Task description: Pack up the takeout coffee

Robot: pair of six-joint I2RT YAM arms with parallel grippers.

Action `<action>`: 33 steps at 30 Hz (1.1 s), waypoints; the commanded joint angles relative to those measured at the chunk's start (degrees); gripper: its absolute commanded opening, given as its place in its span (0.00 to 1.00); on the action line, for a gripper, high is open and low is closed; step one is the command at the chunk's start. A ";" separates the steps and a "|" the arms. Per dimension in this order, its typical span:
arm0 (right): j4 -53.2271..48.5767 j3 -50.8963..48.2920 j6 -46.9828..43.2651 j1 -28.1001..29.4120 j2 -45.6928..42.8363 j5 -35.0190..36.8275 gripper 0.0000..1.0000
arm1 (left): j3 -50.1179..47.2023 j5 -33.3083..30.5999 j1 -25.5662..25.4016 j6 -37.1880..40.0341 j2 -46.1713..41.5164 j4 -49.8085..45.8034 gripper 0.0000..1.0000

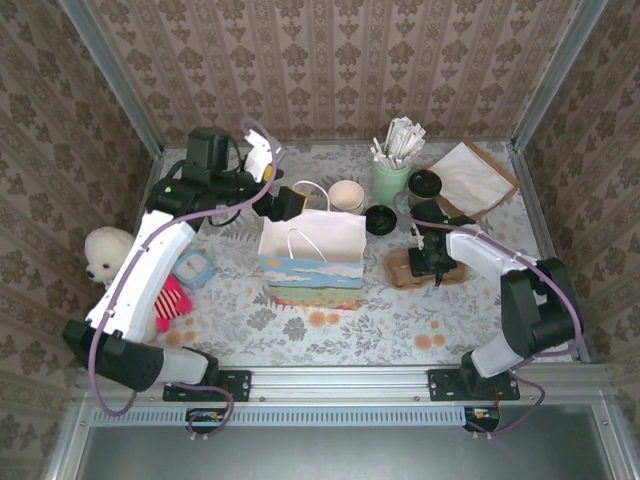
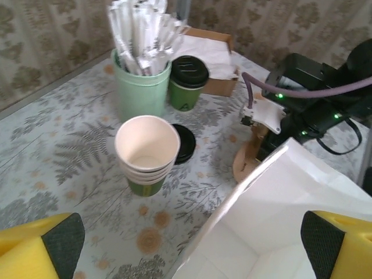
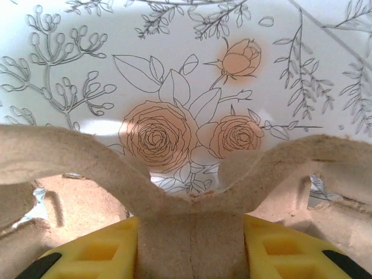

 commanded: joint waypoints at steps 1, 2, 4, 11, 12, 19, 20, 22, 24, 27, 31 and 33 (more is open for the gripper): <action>0.30 -1.07 -0.21 -0.16 -3.04 1.51 0.31 | 4.01 8.61 -0.50 8.01 1.95 -5.57 0.96; -0.12 -1.12 -0.07 -0.17 -3.59 1.60 0.30 | 4.35 8.77 -0.82 8.33 2.66 -5.50 0.93; -0.42 -1.20 0.41 -0.15 -5.14 1.60 0.27 | 4.61 8.94 -1.10 8.32 3.72 -4.62 0.86; -1.19 -0.90 1.96 -0.30 -14.97 -0.32 0.18 | 3.47 4.15 -1.22 2.43 4.50 4.84 0.29; -1.25 -0.60 2.17 -0.30 -16.17 -1.09 0.18 | 3.08 3.02 -1.30 0.89 4.20 6.21 0.25; -2.72 3.72 5.45 -0.28 -23.60 -6.92 0.18 | -0.46 -16.20 -5.08 -14.01 -0.52 6.24 0.10; -2.74 4.66 6.01 -0.28 -24.27 -7.93 0.18 | -1.85 -19.60 -6.23 -16.55 -1.83 6.78 0.03; -2.97 7.07 7.05 -0.28 -25.16 -10.05 0.18 | -3.75 -23.90 -7.98 -21.93 -3.65 6.94 0.00; -3.11 9.72 8.32 -0.26 -25.39 -12.10 0.18 | -4.39 -25.70 -9.19 -26.80 -4.79 6.35 0.00; -2.43 13.27 10.99 -0.28 -25.06 -15.54 0.18 | -4.87 -28.26 -10.98 -33.30 -5.80 6.00 0.00; -0.43 18.03 15.17 -0.22 -23.71 -22.40 0.18 | -3.86 -31.92 -12.31 -39.97 -5.34 4.60 0.00; 1.63 19.87 18.14 0.02 -22.84 -27.16 0.18 | -3.86 -32.92 -12.89 -41.04 -4.80 4.48 0.00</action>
